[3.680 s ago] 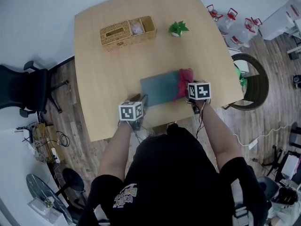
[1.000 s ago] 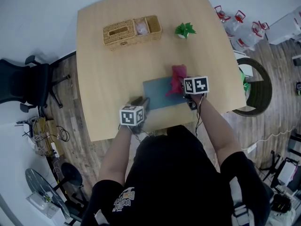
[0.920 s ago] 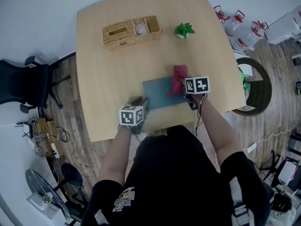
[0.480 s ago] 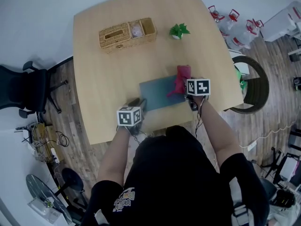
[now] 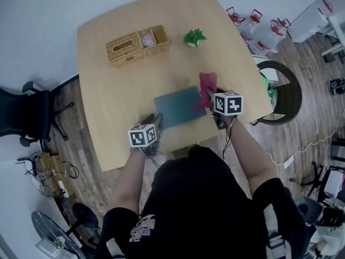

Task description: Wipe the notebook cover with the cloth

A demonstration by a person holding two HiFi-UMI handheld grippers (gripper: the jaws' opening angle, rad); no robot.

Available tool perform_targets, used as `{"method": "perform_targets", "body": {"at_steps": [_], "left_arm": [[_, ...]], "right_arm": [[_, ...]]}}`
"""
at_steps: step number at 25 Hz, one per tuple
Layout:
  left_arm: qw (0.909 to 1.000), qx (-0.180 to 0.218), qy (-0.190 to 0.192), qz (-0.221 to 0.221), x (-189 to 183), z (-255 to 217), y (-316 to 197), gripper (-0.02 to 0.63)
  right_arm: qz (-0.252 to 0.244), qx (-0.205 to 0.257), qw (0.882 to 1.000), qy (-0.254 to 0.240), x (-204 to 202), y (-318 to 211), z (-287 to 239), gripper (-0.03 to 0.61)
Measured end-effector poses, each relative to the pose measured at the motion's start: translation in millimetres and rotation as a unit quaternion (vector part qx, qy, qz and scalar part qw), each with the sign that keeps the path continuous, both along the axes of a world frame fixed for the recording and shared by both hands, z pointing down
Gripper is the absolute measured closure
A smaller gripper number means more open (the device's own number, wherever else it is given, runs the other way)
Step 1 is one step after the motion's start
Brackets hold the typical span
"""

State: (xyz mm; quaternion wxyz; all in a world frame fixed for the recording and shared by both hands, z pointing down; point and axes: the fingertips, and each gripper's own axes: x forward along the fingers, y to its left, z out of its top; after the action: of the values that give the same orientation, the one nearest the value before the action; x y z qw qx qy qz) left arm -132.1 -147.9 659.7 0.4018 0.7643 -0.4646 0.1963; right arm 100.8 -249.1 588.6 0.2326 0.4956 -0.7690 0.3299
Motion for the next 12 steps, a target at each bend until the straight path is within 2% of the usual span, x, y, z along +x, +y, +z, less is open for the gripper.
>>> {"method": "perform_targets", "body": {"at_steps": [4, 7, 12], "left_arm": [[0.9993, 0.034, 0.016, -0.004, -4.1, -21.7, 0.6, 0.474], [0.9970, 0.075, 0.019, -0.005, -12.2, -52.4, 0.4, 0.482], [0.9880, 0.152, 0.022, -0.022, -31.7, -109.2, 1.3, 0.554]], "right_arm": [[-0.004, 0.042, 0.999, -0.016, -6.4, 10.9, -31.0, 0.511], [-0.009, 0.068, 0.997, -0.025, -14.0, 21.2, -51.6, 0.511], [-0.024, 0.102, 0.994, -0.033, -32.0, 43.9, -79.9, 0.511]]}}
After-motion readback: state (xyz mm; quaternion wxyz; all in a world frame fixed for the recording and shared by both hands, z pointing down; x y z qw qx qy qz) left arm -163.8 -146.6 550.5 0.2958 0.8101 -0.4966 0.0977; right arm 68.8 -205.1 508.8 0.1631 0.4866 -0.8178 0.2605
